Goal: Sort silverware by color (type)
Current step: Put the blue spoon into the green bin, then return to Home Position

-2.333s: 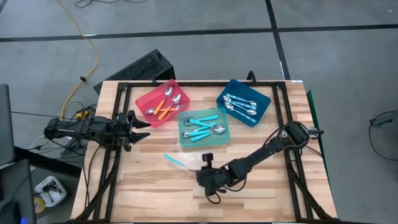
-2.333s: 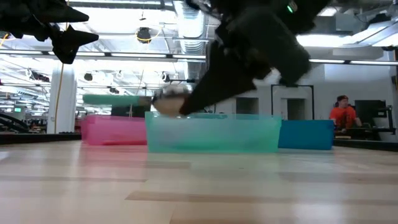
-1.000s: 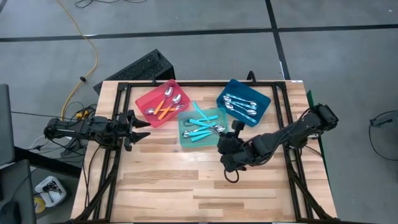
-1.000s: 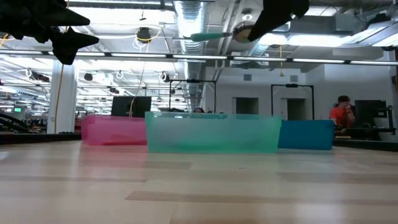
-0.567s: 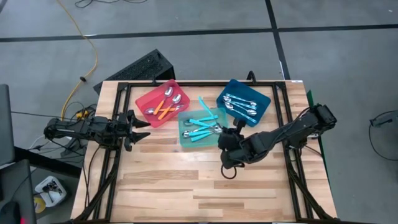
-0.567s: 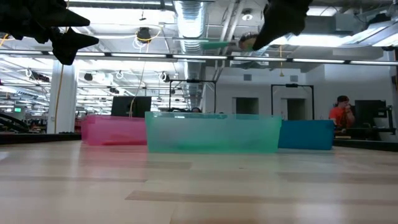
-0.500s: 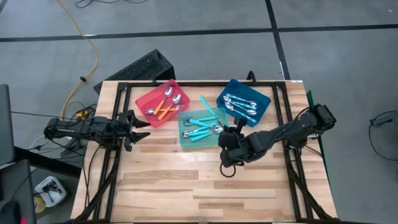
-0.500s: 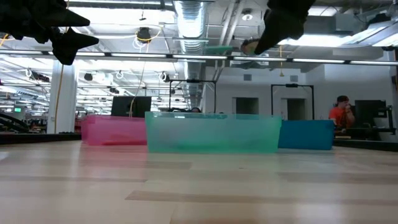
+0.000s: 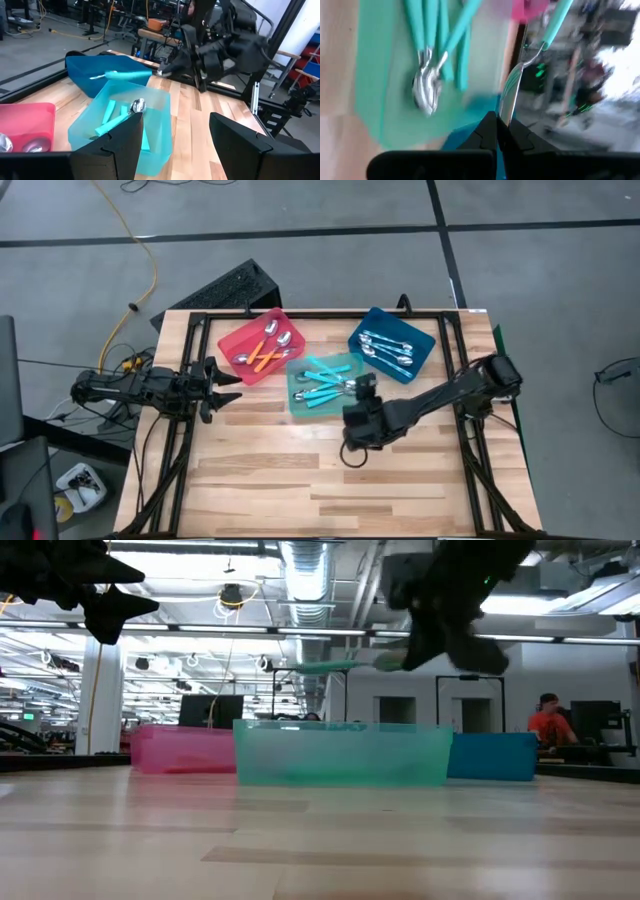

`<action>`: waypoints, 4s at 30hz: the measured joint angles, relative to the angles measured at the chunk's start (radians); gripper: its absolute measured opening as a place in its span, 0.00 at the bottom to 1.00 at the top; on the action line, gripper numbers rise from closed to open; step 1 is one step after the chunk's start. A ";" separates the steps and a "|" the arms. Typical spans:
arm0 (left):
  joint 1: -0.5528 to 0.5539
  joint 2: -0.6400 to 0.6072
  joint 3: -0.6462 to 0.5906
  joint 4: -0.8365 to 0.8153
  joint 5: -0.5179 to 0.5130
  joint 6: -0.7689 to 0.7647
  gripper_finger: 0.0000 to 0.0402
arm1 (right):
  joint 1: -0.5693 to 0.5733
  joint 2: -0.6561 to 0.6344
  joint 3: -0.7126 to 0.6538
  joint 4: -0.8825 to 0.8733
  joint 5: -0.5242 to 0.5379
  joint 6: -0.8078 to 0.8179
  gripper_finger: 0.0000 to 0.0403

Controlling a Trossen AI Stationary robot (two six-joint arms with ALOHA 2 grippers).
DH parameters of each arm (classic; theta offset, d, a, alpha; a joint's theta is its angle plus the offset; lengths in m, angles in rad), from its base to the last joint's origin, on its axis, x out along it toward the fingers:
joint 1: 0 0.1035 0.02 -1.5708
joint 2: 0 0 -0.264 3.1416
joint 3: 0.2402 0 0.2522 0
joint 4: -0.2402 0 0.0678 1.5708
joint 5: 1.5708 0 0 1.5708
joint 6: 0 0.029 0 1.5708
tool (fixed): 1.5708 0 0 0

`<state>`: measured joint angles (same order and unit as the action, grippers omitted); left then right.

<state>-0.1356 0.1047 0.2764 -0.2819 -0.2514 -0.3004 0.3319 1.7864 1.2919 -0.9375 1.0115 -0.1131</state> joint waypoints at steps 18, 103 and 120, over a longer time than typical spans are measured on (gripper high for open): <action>0.000 0.011 0.000 -0.023 -0.052 0.000 0.53 | -0.034 0.081 0.012 0.072 -0.162 -0.106 0.06; 0.000 0.026 0.000 -0.015 -0.052 0.002 0.53 | -0.518 -0.175 -0.314 0.542 -1.066 -0.035 0.37; 0.000 0.026 -0.001 -0.012 -0.084 -0.016 0.53 | -0.424 -0.274 -0.179 0.630 -1.086 0.054 0.47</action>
<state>-0.1356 0.1309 0.2756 -0.2937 -0.3356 -0.3159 -0.0920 1.5127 1.1126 -0.3073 -0.0742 -0.0591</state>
